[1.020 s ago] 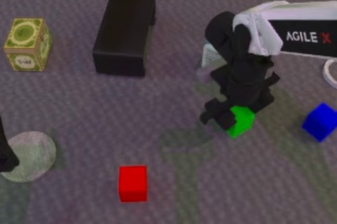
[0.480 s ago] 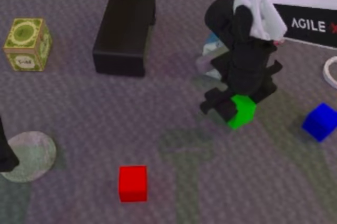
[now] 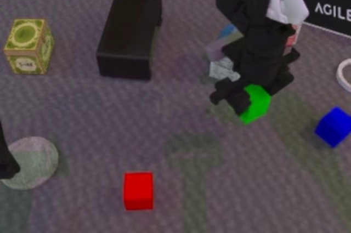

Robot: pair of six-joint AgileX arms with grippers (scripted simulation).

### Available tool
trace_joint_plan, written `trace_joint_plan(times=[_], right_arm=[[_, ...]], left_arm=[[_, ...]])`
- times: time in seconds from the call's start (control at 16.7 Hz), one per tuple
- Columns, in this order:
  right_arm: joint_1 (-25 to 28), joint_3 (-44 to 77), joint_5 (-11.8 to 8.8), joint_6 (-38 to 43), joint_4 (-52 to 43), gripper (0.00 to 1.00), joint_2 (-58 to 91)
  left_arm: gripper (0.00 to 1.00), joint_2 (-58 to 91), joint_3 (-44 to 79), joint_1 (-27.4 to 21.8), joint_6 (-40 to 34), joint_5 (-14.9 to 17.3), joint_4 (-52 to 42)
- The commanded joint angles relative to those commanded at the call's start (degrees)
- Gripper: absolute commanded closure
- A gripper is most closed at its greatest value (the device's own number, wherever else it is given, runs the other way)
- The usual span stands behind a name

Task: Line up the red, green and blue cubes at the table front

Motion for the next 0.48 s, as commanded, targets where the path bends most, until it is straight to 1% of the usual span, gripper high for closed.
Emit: trace_joint_plan(times=[0.12,0.24,0.36,0.48], right_arm=[[0.48,-0.04,0.01,0.78,-0.05,1.0,-0.05],[2.18,-0.34,0.04,3.97,-0.16,1.0,-0.39],[4.73,-1.04,0.09,9.45,-0.28,1.0,-1.11],[7.8,-2.25,0.14,16.66,-0.36,1.0,-2.21]], left_arm=[[0.0,0.0,0.0,0.0,0.0,0.0,0.0],[0.0,0.0,0.0,0.0,0.0,0.0,0.0],[0.0,0.0,0.0,0.0,0.0,0.0,0.0],[0.0,0.0,0.0,0.0,0.0,0.0,0.0]])
